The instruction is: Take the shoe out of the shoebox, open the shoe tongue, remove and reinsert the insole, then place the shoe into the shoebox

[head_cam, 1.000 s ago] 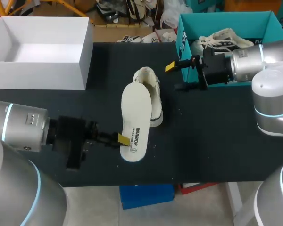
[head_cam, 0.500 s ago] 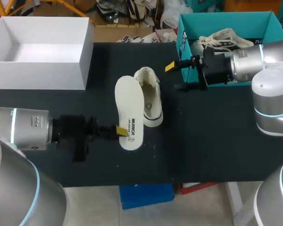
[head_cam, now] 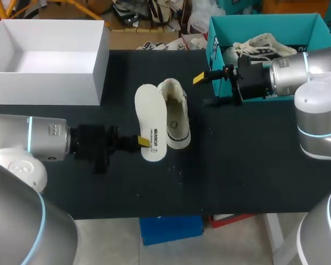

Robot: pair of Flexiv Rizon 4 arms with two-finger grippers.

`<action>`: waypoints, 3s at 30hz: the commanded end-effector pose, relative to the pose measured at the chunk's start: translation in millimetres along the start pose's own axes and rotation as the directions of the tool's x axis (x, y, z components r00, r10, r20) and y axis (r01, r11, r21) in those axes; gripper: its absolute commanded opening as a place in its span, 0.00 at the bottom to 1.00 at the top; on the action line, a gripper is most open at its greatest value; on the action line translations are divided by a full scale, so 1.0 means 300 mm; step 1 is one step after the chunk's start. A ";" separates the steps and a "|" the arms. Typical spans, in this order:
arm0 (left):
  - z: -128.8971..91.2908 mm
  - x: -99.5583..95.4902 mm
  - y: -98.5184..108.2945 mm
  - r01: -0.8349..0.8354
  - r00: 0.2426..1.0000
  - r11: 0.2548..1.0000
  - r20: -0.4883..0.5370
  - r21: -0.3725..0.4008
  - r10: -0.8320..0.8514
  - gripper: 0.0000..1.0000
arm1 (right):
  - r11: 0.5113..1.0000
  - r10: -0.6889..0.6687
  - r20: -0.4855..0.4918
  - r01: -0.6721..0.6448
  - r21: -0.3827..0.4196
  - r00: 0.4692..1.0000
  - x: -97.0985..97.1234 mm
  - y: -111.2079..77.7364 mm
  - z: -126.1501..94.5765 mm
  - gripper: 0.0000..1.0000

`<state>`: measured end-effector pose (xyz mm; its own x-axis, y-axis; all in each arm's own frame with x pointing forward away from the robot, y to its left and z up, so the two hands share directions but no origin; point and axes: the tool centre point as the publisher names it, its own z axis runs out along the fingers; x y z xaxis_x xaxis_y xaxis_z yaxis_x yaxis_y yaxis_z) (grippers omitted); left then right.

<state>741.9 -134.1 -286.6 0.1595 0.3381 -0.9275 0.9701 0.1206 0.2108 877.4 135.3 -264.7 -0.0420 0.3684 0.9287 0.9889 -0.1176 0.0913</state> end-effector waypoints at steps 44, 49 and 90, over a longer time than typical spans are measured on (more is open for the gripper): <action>0.109 0.012 0.138 -0.002 0.999 1.000 0.032 0.001 0.002 0.00 | 0.997 -0.062 -0.159 0.069 0.037 0.985 0.052 -0.144 0.195 1.00; 0.109 0.012 0.138 -0.002 0.999 1.000 0.032 0.001 0.002 0.00 | 0.997 -0.052 -0.165 0.060 0.047 0.985 0.054 -0.159 0.237 0.97; -0.041 0.014 0.079 0.198 0.778 0.979 -0.599 -0.052 -0.189 1.00 | 0.997 -0.018 -0.168 0.031 0.073 0.986 0.040 -0.177 0.335 0.00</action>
<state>779.3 -140.2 -299.5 0.0555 0.4651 -0.8835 0.9812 0.1385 0.1345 838.6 237.3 -293.8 -0.0836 0.2107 0.9740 0.9950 -0.0353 0.0930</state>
